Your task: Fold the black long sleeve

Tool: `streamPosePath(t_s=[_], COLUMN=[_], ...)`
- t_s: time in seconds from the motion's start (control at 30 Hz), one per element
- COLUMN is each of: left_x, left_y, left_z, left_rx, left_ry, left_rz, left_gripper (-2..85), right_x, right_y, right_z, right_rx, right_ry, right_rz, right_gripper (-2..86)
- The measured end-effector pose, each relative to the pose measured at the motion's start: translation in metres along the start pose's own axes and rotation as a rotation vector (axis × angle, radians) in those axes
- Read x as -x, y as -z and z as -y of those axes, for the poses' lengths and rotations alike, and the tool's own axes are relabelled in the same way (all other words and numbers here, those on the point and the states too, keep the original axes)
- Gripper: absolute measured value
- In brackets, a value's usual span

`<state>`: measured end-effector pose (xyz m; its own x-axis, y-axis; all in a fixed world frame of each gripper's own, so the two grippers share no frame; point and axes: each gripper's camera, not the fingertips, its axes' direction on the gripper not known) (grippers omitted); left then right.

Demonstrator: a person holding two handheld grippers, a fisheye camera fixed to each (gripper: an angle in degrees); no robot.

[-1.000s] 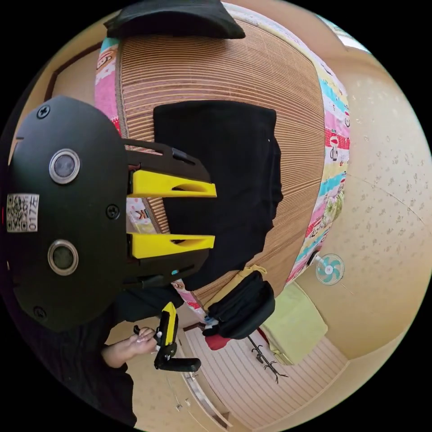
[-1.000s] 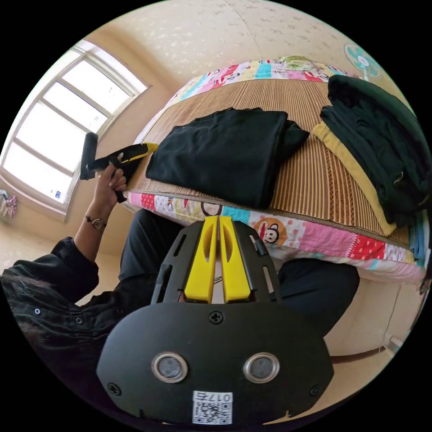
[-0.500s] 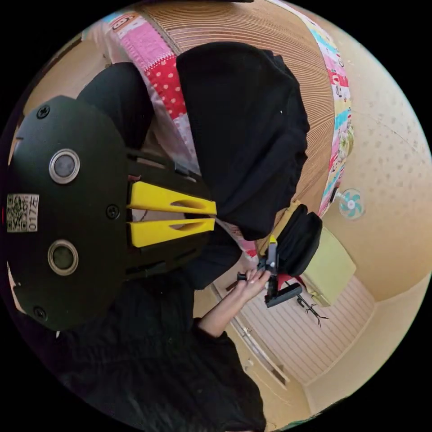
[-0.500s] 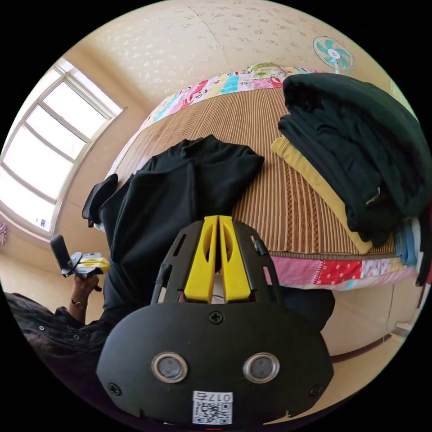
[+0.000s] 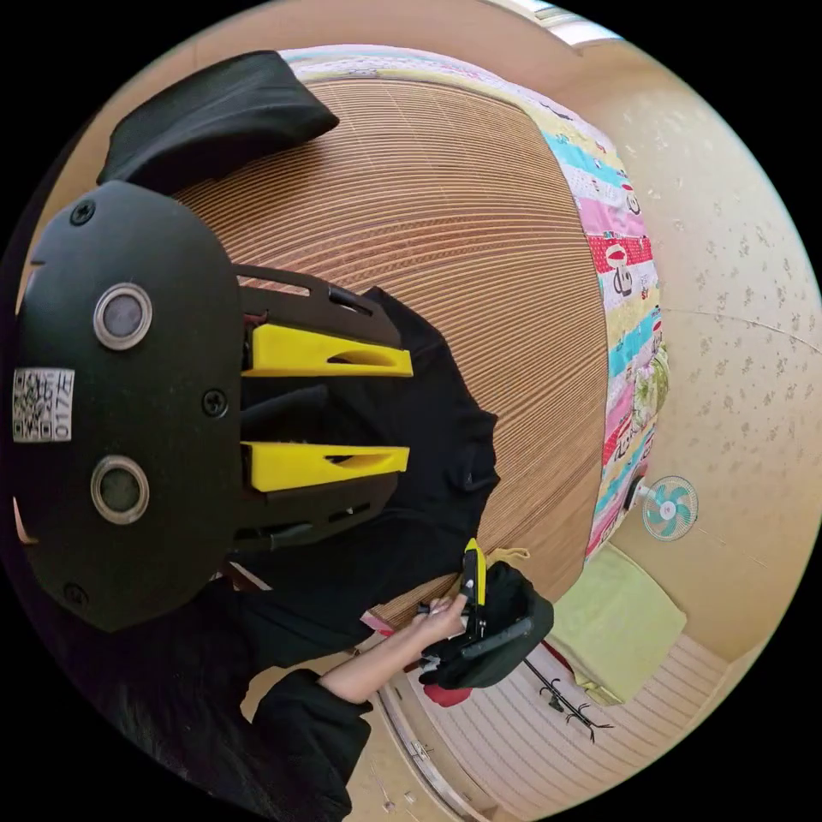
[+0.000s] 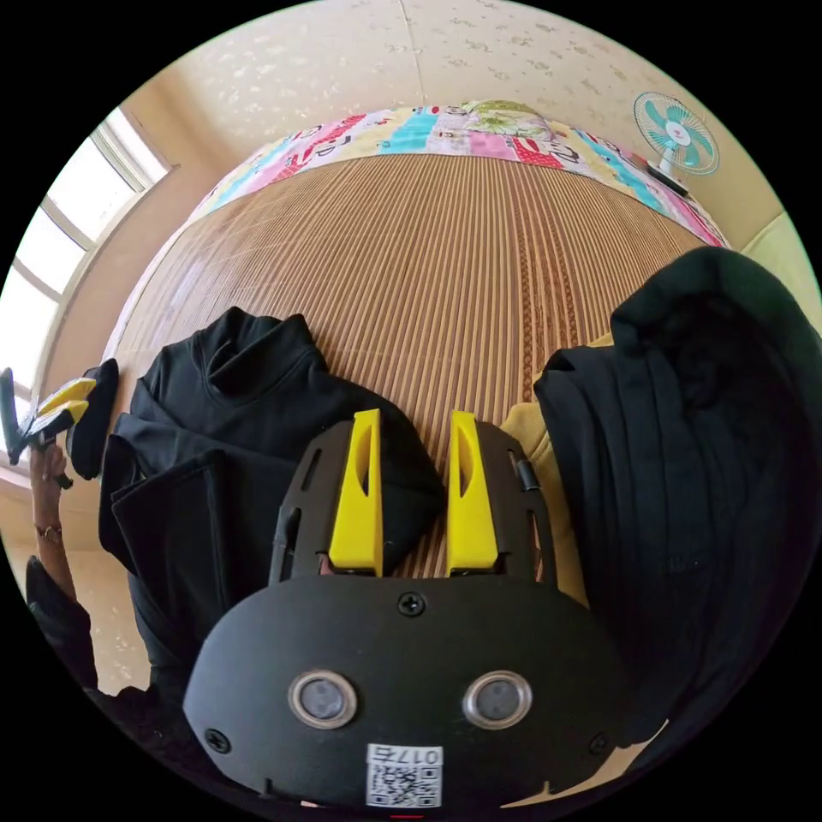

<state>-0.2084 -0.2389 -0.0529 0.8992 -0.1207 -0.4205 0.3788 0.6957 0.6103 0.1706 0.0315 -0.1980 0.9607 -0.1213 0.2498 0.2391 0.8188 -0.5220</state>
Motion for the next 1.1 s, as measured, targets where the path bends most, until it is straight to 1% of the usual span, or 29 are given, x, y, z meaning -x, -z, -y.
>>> streamPosePath(t_s=[0.03,0.07,0.1,0.13,0.17,0.2,0.23,0.3,0.33,0.37,0.43,0.47,0.5,0.57,0.6,0.63,0.67,0.7,0.73,0.77,0.8,0.83,0.9,0.93,0.97,1.0,1.03,1.07,1.1], left_x=[0.006,0.018,0.034,0.043,0.055,0.053,0.052,0.04,0.034,0.024,0.006,-0.005,-0.012,-0.022,-0.029,-0.034,-0.046,-0.061,-0.071,-0.094,-0.121,-0.134,-0.163,-0.164,-0.16,-0.153,-0.152,-0.159,-0.175], left_y=[-0.009,-0.032,-0.056,-0.07,-0.09,-0.08,-0.076,-0.058,-0.052,-0.035,0.012,0.055,0.099,0.16,0.198,0.218,0.257,0.296,0.315,0.353,0.386,0.399,0.436,0.441,0.447,0.45,0.452,0.456,0.463], left_z=[0.014,0.036,0.048,0.05,0.046,0.037,0.032,0.003,-0.005,-0.023,-0.056,-0.081,-0.109,-0.147,-0.172,-0.184,-0.205,-0.224,-0.233,-0.249,-0.262,-0.267,-0.272,-0.27,-0.265,-0.264,-0.265,-0.27,-0.282], left_rx=[0.035,0.132,0.263,0.353,0.499,0.414,0.392,0.337,0.317,0.257,0.062,-0.108,-0.26,-0.423,-0.511,-0.568,-0.694,-0.812,-0.872,-0.986,-1.071,-1.099,-1.104,-1.102,-1.094,-1.109,-1.13,-1.166,-1.225], left_ry=[-0.003,0.021,0.1,0.164,0.26,0.287,0.299,0.332,0.308,0.311,0.296,0.299,0.348,0.461,0.528,0.538,0.517,0.456,0.414,0.308,0.209,0.181,0.224,0.231,0.241,0.244,0.228,0.2,0.177], left_rz=[0.018,0.071,0.149,0.185,0.206,0.196,0.197,0.195,0.145,0.082,0.066,0.002,-0.056,-0.098,-0.113,-0.128,-0.177,-0.232,-0.255,-0.262,-0.202,-0.15,0.041,0.052,-0.001,-0.132,-0.196,-0.244,-0.199], left_gripper=[12.8,13.2,13.9,14.3,14.8,14.5,13.9,8.7,7.4,4.6,3.6,3.0,2.5,2.1,2.0,2.0,2.0,2.2,2.3,2.6,2.9,2.9,2.8,2.7,2.5,2.4,2.3,2.3,2.2], right_x=[-0.004,-0.009,-0.012,-0.016,-0.017,-0.016,-0.014,-0.009,-0.003,0.004,0.015,0.023,0.026,0.039,0.042,0.046,0.048,0.048,0.048,0.049,0.05,0.05,0.05,0.049,0.046,0.044,0.039,0.037,0.037], right_y=[0.003,0.001,-0.003,-0.004,0.0,0.001,0.002,0.016,0.034,0.061,0.111,0.148,0.166,0.237,0.255,0.292,0.33,0.349,0.383,0.414,0.426,0.447,0.471,0.483,0.49,0.494,0.501,0.509,0.513], right_z=[-0.006,-0.01,-0.012,-0.019,-0.029,-0.033,-0.043,-0.06,-0.073,-0.087,-0.11,-0.127,-0.136,-0.173,-0.183,-0.206,-0.232,-0.245,-0.272,-0.298,-0.309,-0.328,-0.337,-0.335,-0.329,-0.328,-0.335,-0.353,-0.366], right_rx=[0.005,0.051,0.09,0.121,0.107,0.117,0.124,0.074,0.011,-0.084,-0.23,-0.323,-0.367,-0.547,-0.597,-0.719,-0.85,-0.912,-1.022,-1.121,-1.166,-1.234,-1.239,-1.219,-1.183,-1.169,-1.183,-1.253,-1.296], right_ry=[0.0,0.007,0.006,0.007,0.019,0.036,0.06,0.049,0.042,0.034,0.019,0.017,0.012,0.026,0.037,0.047,0.05,0.052,0.053,0.052,0.053,0.067,0.113,0.115,0.088,0.065,0.036,0.043,0.043], right_rz=[0.013,0.032,0.036,0.044,0.055,0.069,0.077,0.031,0.017,0.03,0.049,0.064,0.066,0.079,0.089,0.107,0.13,0.146,0.177,0.195,0.199,0.214,0.242,0.24,0.247,0.259,0.308,0.353,0.352], right_gripper=[12.0,11.7,11.4,10.3,8.7,7.6,5.3,4.0,3.5,3.0,2.6,2.3,2.3,2.0,2.0,2.0,2.0,2.1,2.1,2.1,2.1,2.2,2.3,2.3,2.3,2.3,2.3,2.3,2.3])
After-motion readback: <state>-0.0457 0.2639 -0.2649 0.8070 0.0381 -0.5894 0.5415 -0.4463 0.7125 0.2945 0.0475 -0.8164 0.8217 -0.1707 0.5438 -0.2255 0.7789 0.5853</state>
